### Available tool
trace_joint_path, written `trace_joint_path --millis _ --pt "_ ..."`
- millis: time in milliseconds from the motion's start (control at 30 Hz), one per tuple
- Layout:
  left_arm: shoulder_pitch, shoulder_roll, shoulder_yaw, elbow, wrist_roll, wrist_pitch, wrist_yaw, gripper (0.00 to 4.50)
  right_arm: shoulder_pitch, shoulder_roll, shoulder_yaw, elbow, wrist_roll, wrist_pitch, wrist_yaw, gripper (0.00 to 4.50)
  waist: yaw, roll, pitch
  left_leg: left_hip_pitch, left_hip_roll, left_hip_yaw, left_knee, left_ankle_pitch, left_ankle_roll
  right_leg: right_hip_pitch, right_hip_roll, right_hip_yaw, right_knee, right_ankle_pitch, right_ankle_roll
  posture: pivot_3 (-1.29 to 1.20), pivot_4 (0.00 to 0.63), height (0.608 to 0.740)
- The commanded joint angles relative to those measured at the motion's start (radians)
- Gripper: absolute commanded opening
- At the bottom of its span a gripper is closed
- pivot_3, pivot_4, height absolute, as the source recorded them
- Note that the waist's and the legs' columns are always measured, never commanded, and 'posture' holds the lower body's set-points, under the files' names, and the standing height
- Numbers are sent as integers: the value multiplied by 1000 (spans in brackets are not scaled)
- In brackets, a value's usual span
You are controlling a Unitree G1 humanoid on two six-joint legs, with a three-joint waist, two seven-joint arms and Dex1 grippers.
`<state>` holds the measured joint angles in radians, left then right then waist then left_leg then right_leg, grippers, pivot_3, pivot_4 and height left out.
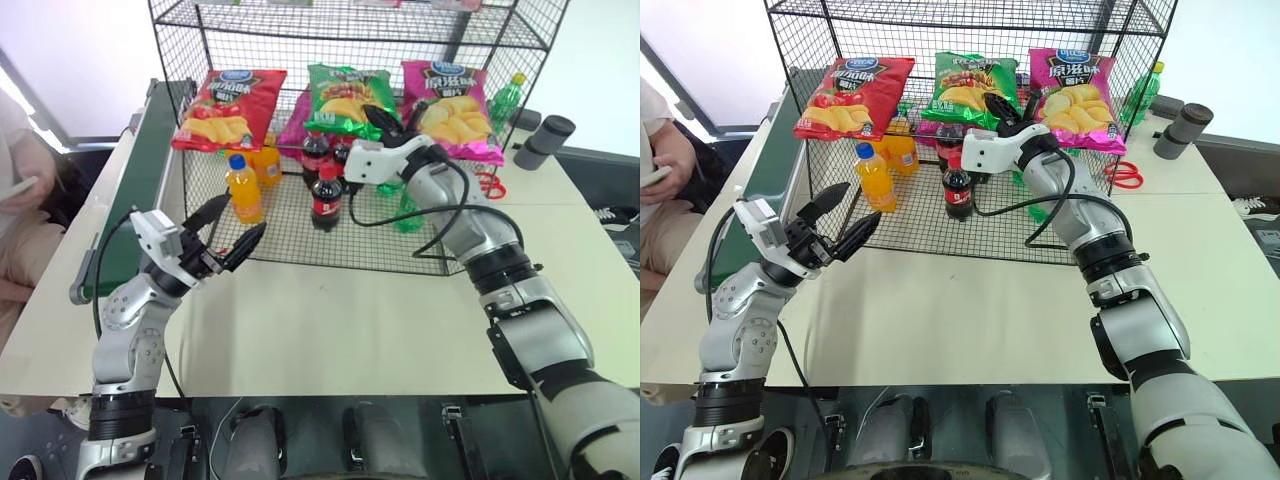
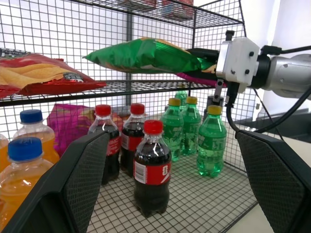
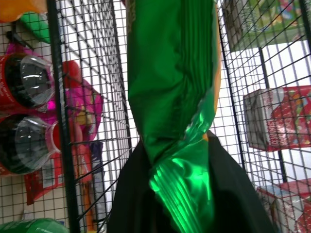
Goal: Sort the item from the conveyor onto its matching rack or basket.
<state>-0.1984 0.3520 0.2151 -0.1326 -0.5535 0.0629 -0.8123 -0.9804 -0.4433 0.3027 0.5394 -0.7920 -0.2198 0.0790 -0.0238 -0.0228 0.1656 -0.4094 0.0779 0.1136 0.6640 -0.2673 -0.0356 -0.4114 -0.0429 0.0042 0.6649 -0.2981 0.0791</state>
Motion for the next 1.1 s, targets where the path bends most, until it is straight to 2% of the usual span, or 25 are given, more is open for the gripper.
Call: trace_joint_path --millis 33,167,367,533,667,800,867,967,1100 --pt "2 1 -7 -21 1 -22 -1 4500 -43 0 0 -24 19 -4 -12 2607 0 0 0 0 0 0 0 0 0 0 0 0 0 0 0 0 150 740" --pt "8 -4 -13 -27 -3 -23 4 4500 -9 -15 -8 -88 72 -25 46 4451 -3 0 0 0 0 0 0 0 0 0 0 0 0 0 0 0 150 740" --pt "15 -6 -21 -24 -8 -28 1 4500 76 -63 -49 -273 217 -38 218 4451 0 0 0 0 0 -2 0 -2 3 0 0 0 0 0 0 0 150 740" --pt "12 -15 -38 -19 -6 -29 -1 4500 87 -65 -86 -317 325 15 318 4451 2 0 0 0 0 -2 0 -2 3 0 0 0 0 0 0 0 150 740" --pt "7 -16 -42 -11 -18 -19 -6 4500 57 24 -186 -314 551 196 414 4451 3 0 0 0 0 -2 0 -2 3 0 0 0 0 0 0 0 150 740" --pt "9 -20 -50 -21 -21 -11 -7 4500 72 22 -185 -338 632 274 527 4451 4 0 0 0 1 -2 0 -2 4 1 0 0 0 0 0 0 150 740" --pt "13 -18 -47 -19 -20 -10 -8 4500 91 41 -213 -392 730 371 584 4451 6 0 0 0 1 -2 0 -2 4 0 0 0 0 0 0 0 150 740" --pt "21 -17 -50 -22 -19 -8 -13 4500 83 -9 -173 -359 662 355 587 4451 7 0 0 0 0 -2 0 -2 4 1 0 0 0 0 0 0 150 740" --pt "19 -28 -57 -25 -21 -2 -9 4500 0 55 -233 -249 731 438 521 4451 2 0 0 0 0 -2 0 -2 4 0 0 0 0 0 0 0 150 740"
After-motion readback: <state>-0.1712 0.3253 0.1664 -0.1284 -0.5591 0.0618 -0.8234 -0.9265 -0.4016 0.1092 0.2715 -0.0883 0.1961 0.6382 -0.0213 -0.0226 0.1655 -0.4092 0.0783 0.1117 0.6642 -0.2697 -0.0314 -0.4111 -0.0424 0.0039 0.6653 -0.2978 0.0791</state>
